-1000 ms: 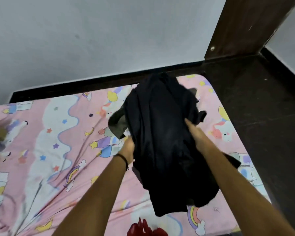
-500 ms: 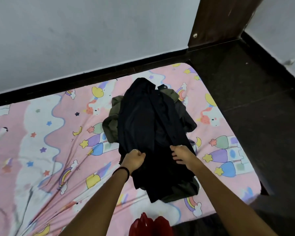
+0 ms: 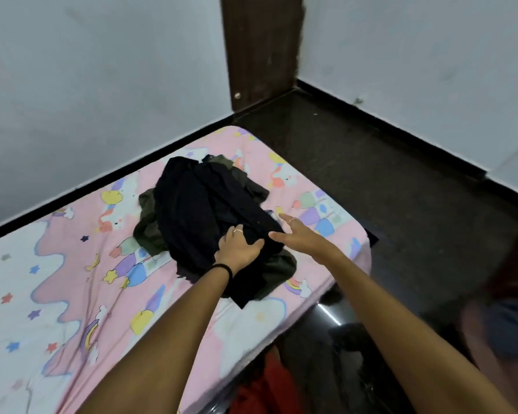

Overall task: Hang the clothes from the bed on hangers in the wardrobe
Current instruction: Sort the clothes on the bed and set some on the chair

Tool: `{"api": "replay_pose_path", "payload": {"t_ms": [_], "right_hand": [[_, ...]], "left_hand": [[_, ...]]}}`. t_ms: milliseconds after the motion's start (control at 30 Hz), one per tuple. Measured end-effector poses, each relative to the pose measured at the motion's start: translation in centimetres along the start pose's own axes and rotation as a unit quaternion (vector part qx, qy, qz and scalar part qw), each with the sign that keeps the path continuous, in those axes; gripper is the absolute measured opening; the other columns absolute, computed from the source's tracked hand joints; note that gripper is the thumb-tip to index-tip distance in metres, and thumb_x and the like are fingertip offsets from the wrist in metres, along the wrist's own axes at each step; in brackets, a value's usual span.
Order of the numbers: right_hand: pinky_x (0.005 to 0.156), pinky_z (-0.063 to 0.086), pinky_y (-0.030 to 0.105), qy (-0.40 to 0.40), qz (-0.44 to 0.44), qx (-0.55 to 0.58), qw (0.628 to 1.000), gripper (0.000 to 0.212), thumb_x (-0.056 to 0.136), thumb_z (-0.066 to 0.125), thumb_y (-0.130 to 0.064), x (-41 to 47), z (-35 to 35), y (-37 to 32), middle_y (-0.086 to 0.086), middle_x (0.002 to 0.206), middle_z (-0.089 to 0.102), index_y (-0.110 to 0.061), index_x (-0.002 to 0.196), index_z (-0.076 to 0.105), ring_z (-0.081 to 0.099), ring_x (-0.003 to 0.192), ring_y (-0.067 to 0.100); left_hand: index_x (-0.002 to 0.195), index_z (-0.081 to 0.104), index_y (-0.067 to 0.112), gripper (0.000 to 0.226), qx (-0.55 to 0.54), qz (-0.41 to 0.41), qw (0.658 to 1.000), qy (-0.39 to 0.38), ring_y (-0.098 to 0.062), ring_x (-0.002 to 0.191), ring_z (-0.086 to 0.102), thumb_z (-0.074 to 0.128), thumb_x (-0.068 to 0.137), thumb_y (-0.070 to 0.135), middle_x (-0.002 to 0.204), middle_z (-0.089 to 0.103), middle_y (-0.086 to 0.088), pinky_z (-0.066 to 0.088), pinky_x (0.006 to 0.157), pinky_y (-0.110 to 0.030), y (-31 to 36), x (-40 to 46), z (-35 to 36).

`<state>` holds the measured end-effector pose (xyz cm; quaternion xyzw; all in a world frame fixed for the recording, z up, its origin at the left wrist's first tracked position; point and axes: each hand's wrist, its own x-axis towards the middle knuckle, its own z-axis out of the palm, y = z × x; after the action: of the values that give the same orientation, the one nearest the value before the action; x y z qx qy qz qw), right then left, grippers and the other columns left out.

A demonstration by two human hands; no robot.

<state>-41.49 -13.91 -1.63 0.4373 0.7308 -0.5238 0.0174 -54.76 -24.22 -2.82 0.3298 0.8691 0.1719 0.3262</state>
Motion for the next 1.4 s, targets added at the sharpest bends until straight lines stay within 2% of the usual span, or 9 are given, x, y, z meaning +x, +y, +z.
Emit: {"api": "replay_pose_path", "payload": {"t_ms": [100,267,433,567,733,933,1200,1300,1400], "right_hand": [[0.118,0.019,0.044,0.103,-0.004,-0.027,0.994,0.075,0.090,0.059,-0.043,-4.6,-2.8,2.9,0.003,0.160,0.015,-0.026,0.152,0.019,0.010,0.148,0.021],[0.117,0.014,0.040,0.285,0.052,-0.019,0.957,0.074,0.089,0.060,-0.040,-14.2,-9.7,9.5,0.009,0.160,0.015,-0.023,0.151,0.022,0.007,0.148,0.025],[0.116,0.017,0.040,0.397,0.150,0.030,0.905,0.070,0.091,0.058,-0.039,-25.9,-13.5,17.2,0.012,0.158,0.018,-0.021,0.150,0.027,0.015,0.146,0.030],[0.114,0.026,0.040,0.446,0.228,0.055,0.864,0.065,0.090,0.060,-0.038,-32.8,-14.1,23.7,0.010,0.154,0.029,-0.017,0.146,0.034,0.030,0.141,0.030],[0.111,0.032,0.037,0.438,0.289,0.094,0.846,0.061,0.090,0.061,-0.035,-35.7,-14.9,30.6,0.013,0.146,0.040,-0.012,0.142,0.041,0.040,0.134,0.027],[0.104,0.041,0.035,0.344,0.315,0.166,0.868,0.055,0.087,0.065,-0.034,-32.1,-18.1,38.0,0.013,0.135,0.052,-0.011,0.134,0.048,0.052,0.121,0.027],[0.102,0.042,0.034,0.263,0.339,0.228,0.874,0.058,0.089,0.063,-0.030,-24.5,-23.7,47.5,0.014,0.136,0.051,-0.004,0.137,0.043,0.051,0.123,0.030],[0.105,0.042,0.040,0.221,0.350,0.217,0.884,0.074,0.082,0.068,-0.038,-21.2,-23.7,49.9,0.015,0.142,0.045,-0.011,0.143,0.037,0.047,0.127,0.033],[0.107,0.039,0.039,0.207,0.312,0.229,0.899,0.086,0.082,0.069,-0.029,-18.3,-22.9,50.6,0.015,0.147,0.037,-0.026,0.151,0.019,0.043,0.130,0.034]], "left_hand": [[0.152,0.015,0.013,0.085,0.052,0.078,0.995,-0.029,-0.027,0.147,0.010,0.055,0.088,0.053,0.161,0.009,-0.005,0.019,0.117,-0.046,4.2,-2.5,3.0],[0.153,0.008,0.015,0.084,0.115,0.238,0.960,-0.087,-0.025,0.148,0.002,0.051,0.090,0.052,0.161,0.003,-0.004,0.014,0.118,-0.043,13.0,-7.4,10.3],[0.153,0.009,0.015,0.085,0.183,0.370,0.895,-0.167,-0.028,0.147,0.006,0.054,0.090,0.049,0.161,0.002,-0.006,0.015,0.118,-0.043,19.9,-14.5,19.2],[0.153,0.003,0.020,0.086,0.256,0.419,0.840,-0.232,-0.032,0.147,0.001,0.053,0.091,0.051,0.161,-0.006,-0.003,0.013,0.118,-0.044,22.9,-19.5,25.1],[0.153,-0.001,0.024,0.085,0.326,0.447,0.797,-0.243,-0.032,0.147,-0.005,0.051,0.091,0.052,0.160,-0.013,0.000,0.011,0.116,-0.048,25.3,-21.4,29.5],[0.153,-0.005,0.024,0.084,0.369,0.447,0.787,-0.214,-0.032,0.147,-0.009,0.049,0.093,0.050,0.159,-0.019,-0.001,0.006,0.117,-0.048,29.0,-18.8,33.4],[0.153,-0.002,0.024,0.078,0.413,0.499,0.736,-0.199,-0.025,0.148,-0.009,0.046,0.095,0.043,0.160,-0.014,0.000,0.008,0.118,-0.044,33.8,-15.8,41.7],[0.153,-0.002,0.023,0.076,0.445,0.485,0.725,-0.204,-0.025,0.148,-0.010,0.044,0.096,0.041,0.160,-0.015,0.000,0.008,0.118,-0.044,33.4,-14.2,43.6],[0.153,-0.003,0.023,0.073,0.465,0.492,0.706,-0.209,-0.022,0.148,-0.009,0.041,0.097,0.035,0.160,-0.013,0.001,0.007,0.118,-0.041,32.7,-12.7,44.1]]}}
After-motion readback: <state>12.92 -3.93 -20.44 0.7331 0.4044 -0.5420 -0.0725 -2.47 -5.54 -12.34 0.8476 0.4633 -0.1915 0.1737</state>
